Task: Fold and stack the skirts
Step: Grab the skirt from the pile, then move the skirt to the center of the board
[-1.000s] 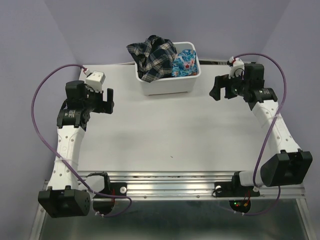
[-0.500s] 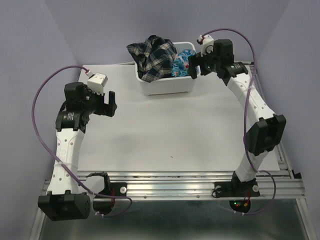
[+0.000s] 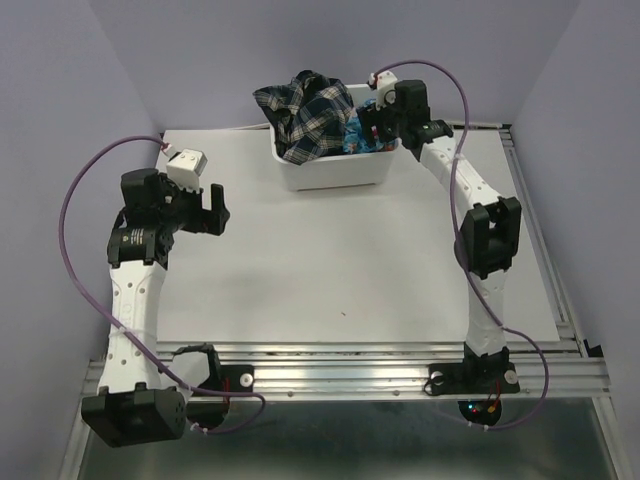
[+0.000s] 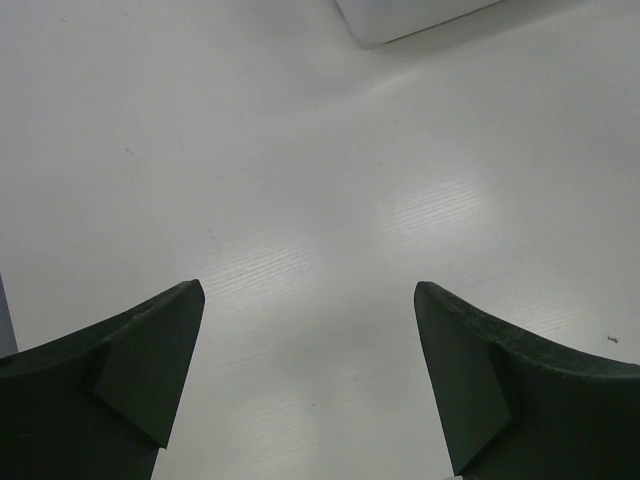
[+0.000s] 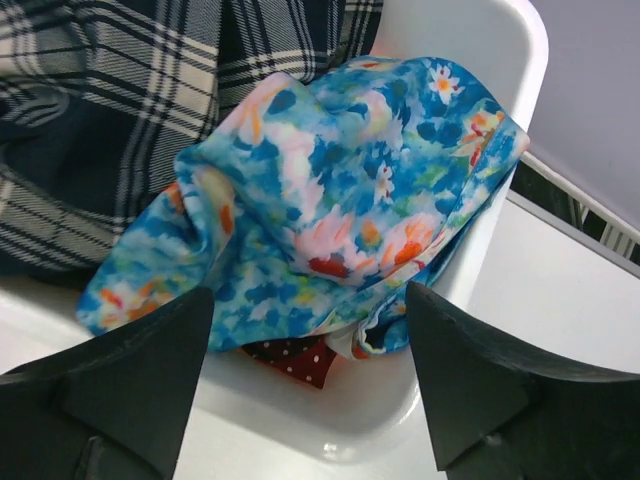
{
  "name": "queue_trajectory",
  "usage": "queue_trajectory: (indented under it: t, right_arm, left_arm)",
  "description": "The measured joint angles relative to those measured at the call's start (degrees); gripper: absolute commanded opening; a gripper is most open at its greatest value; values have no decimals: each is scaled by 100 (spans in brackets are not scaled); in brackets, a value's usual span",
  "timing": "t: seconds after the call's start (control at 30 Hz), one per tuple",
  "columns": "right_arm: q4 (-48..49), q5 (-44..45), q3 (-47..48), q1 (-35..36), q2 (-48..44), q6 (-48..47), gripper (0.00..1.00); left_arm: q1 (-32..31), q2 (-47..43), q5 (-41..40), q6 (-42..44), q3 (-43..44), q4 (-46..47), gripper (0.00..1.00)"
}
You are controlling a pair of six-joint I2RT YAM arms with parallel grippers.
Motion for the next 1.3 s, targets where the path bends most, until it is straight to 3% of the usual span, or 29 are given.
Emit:
queue_trajectory:
  t: [0.23,0.3,0.33,0.37,0.5,0.87,1.3]
  right_arm:
    - [485,118,4,-2,557,-94,64]
    - [551,155,4,0,671,-151,51]
    - [564,168,4,0,695,-188,36]
    - [599,181,4,0,715,-212,28]
    - [739,247,28,-2,730,-328,2]
    - [562,144,378,-2,358,-243,1]
    - [415,-546,791,-2,-2068,365,1]
  left_arm:
    - [162,-125,20,-79,-170,9,99]
    - [184,-197,22,-90,-212,22,99]
    - [195,-229,24,-103,-236,28,99]
    - [219,-249,28,-111,-243,17,99]
    - [267,-254,111,-168,-245,26,99]
    - [302,-146,363,-258,-238,48,99]
    - [302,197,1023,-273,236,236,98]
